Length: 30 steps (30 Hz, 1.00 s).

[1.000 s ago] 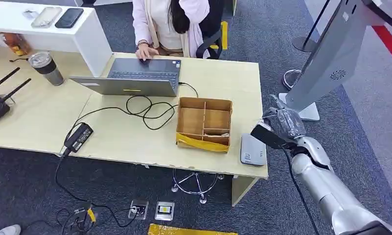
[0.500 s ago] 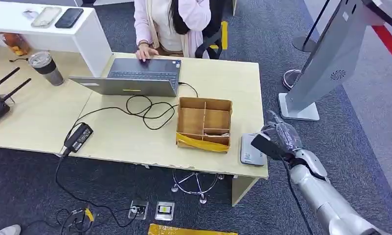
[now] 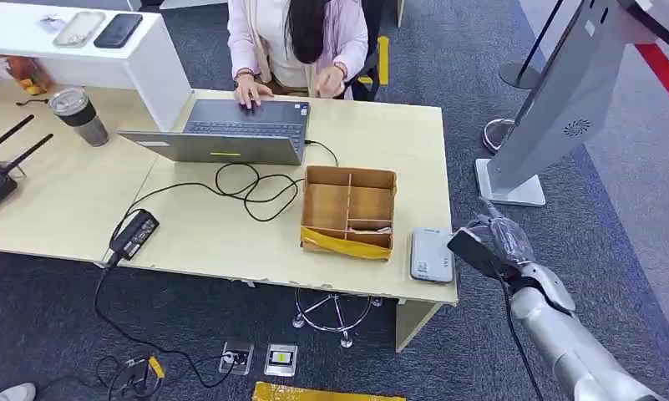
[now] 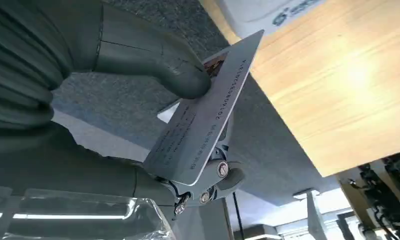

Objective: Pass the card to the sensor for recognition and then transmit it.

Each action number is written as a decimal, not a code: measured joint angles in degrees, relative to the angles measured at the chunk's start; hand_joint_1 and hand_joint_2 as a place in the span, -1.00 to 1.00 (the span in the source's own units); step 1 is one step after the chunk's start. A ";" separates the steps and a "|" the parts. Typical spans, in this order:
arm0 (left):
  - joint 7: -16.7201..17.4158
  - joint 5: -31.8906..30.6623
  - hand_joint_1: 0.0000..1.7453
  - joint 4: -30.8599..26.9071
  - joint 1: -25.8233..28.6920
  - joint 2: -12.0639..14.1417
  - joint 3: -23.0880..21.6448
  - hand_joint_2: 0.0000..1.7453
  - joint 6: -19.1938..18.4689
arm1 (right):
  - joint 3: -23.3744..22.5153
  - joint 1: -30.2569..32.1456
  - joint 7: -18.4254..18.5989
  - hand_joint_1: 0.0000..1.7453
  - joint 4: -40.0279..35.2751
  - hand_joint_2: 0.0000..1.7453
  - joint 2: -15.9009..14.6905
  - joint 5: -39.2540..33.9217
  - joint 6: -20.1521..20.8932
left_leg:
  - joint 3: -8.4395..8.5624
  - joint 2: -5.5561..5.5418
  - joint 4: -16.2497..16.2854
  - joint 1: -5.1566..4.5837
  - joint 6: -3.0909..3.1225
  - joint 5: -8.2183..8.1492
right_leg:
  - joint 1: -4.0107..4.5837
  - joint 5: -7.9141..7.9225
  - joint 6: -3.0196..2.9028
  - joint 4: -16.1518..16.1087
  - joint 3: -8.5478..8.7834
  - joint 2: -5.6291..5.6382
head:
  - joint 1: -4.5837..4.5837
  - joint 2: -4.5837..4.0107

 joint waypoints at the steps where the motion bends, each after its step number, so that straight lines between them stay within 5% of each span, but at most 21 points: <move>1: 0.00 -0.04 -1.00 0.00 0.00 0.00 0.00 -1.00 0.00 | 0.00 0.25 -0.09 1.00 0.09 1.00 -0.20 -0.06 -0.13 | 0.00 0.00 0.00 0.00 0.00 0.00 | 0.00 0.00 0.00 0.00 0.00 0.00 | 0.00 0.00; 10: -0.37 -0.79 -1.00 0.00 -0.02 0.15 -0.02 -1.00 -1.40 | -0.11 1.53 -1.20 1.00 0.00 1.00 -1.40 -1.40 -0.92 | 0.01 0.01 0.00 0.01 0.00 0.00 | 0.00 0.00 0.00 0.01 0.01 0.00 | 0.00 0.00; 30: 0.04 -0.68 -1.00 -0.18 -0.01 0.35 -0.09 -1.00 -0.96 | 0.44 5.79 5.31 1.00 -18.23 1.00 -4.72 -2.78 0.24 | 0.02 0.00 0.00 0.01 0.00 0.00 | 0.00 0.00 0.00 0.00 0.02 0.00 | 0.00 0.00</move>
